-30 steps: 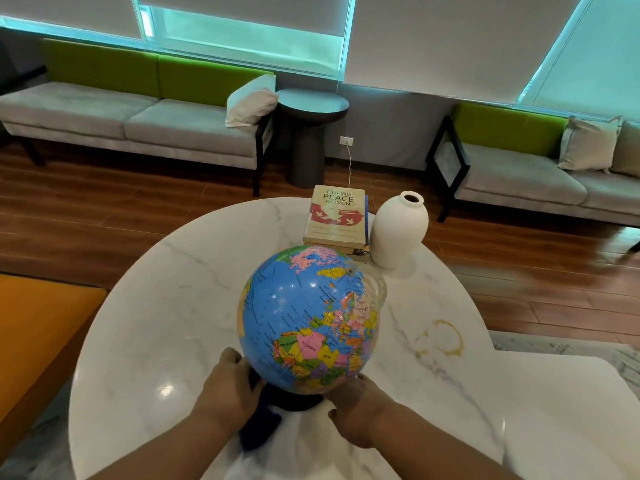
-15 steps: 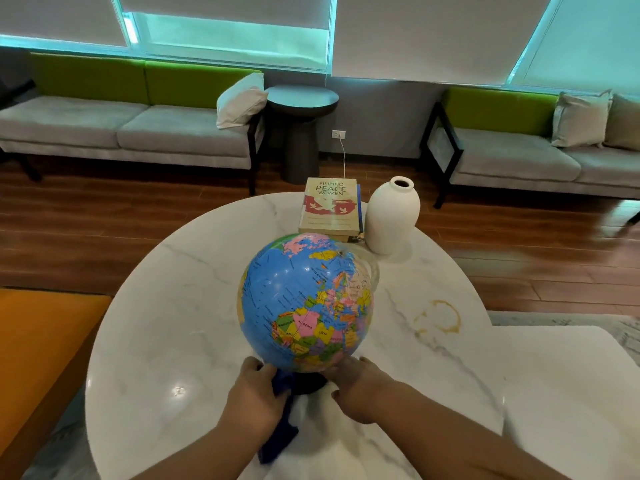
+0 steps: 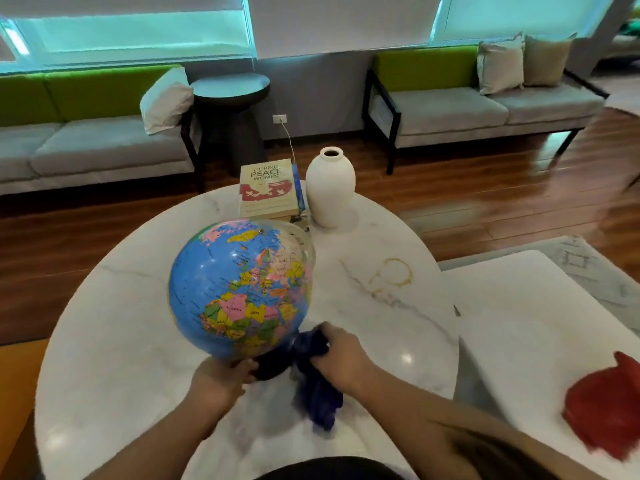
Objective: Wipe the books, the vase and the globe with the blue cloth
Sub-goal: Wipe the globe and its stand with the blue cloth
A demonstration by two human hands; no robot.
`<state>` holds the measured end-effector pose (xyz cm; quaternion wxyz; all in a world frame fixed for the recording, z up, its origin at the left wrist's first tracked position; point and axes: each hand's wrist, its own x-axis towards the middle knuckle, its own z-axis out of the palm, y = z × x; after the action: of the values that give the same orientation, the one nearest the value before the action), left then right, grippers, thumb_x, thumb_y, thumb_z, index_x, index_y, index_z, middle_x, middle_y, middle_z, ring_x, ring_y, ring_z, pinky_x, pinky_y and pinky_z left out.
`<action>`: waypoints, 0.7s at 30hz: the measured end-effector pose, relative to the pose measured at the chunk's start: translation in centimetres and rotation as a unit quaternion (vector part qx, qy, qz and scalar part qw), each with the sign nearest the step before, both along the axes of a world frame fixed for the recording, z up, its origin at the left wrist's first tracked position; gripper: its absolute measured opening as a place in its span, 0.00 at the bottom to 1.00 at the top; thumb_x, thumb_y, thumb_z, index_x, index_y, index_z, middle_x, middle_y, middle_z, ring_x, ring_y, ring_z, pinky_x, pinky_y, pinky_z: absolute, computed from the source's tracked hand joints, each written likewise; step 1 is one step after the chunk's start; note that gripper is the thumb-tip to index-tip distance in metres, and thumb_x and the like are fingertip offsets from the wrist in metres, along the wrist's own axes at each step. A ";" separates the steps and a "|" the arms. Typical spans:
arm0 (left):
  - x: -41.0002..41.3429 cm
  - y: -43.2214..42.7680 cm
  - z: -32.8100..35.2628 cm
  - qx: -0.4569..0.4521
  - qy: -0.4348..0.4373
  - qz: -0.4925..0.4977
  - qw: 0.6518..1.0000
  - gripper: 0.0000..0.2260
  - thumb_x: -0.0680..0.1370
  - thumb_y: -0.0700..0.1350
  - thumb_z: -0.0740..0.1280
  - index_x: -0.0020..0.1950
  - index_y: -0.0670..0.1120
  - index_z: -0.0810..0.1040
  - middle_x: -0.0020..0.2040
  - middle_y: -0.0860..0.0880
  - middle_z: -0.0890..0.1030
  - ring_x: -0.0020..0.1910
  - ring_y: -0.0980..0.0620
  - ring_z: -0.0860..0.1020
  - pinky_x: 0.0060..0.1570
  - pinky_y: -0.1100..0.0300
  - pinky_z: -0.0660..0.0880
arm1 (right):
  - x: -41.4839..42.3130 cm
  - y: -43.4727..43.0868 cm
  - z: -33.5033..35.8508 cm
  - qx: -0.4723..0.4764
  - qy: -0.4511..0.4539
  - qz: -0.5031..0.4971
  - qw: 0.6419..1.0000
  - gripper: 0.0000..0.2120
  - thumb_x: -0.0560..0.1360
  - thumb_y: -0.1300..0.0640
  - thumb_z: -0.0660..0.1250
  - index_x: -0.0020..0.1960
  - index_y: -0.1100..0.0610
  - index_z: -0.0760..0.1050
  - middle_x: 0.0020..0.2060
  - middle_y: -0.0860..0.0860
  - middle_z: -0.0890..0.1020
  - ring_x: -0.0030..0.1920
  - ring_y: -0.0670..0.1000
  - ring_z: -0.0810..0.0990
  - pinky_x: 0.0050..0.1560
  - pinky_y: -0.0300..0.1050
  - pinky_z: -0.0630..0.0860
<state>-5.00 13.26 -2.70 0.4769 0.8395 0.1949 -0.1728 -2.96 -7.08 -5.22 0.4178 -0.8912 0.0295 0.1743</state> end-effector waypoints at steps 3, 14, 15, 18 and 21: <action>1.0 0.9 -0.3 0.232 -0.076 -0.092 0.965 0.08 0.80 0.43 0.62 0.53 0.44 0.80 0.55 0.42 0.81 0.55 0.43 0.77 0.48 0.62 0.67 | 0.7 -1.8 0.8 0.043 -0.003 -0.141 0.989 0.15 0.73 0.62 0.62 0.59 0.56 0.72 0.47 0.52 0.77 0.46 0.51 0.75 0.44 0.39 0.70; 1.9 2.9 -3.4 0.363 0.007 -0.288 0.886 0.21 0.80 0.51 0.56 0.74 0.55 0.61 0.73 0.52 0.67 0.70 0.48 0.68 0.67 0.60 0.65 | 0.6 1.3 -2.0 -0.215 -0.138 0.216 0.942 0.31 0.75 0.54 0.65 0.75 0.45 0.59 0.75 0.49 0.58 0.65 0.60 0.62 0.59 0.51 0.68; 2.0 2.9 -3.3 0.372 0.002 -0.297 0.879 0.22 0.80 0.51 0.56 0.75 0.55 0.60 0.73 0.52 0.66 0.70 0.49 0.67 0.67 0.60 0.64 | 1.3 1.2 -2.1 -0.210 -0.139 0.188 0.949 0.30 0.75 0.54 0.65 0.75 0.45 0.60 0.75 0.48 0.59 0.64 0.59 0.64 0.58 0.50 0.69; 2.1 2.9 -3.7 0.381 0.002 -0.313 0.870 0.22 0.80 0.51 0.57 0.75 0.55 0.59 0.74 0.52 0.66 0.71 0.48 0.67 0.68 0.60 0.64 | 2.7 2.3 -1.5 -0.288 -0.144 0.225 0.920 0.23 0.77 0.52 0.61 0.71 0.48 0.66 0.71 0.48 0.64 0.63 0.58 0.64 0.61 0.48 0.68; 2.3 2.9 -4.0 0.395 0.006 -0.332 0.857 0.22 0.80 0.52 0.56 0.75 0.54 0.60 0.73 0.52 0.67 0.71 0.48 0.67 0.69 0.60 0.64 | 3.1 2.9 -1.3 -0.304 -0.129 0.282 0.901 0.19 0.80 0.48 0.57 0.69 0.50 0.68 0.68 0.50 0.67 0.65 0.59 0.63 0.63 0.52 0.67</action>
<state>-2.69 16.15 -6.66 0.0186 0.9710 -0.0411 -0.2347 0.15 -4.19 -6.50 0.0602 -0.9607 -0.2251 0.1510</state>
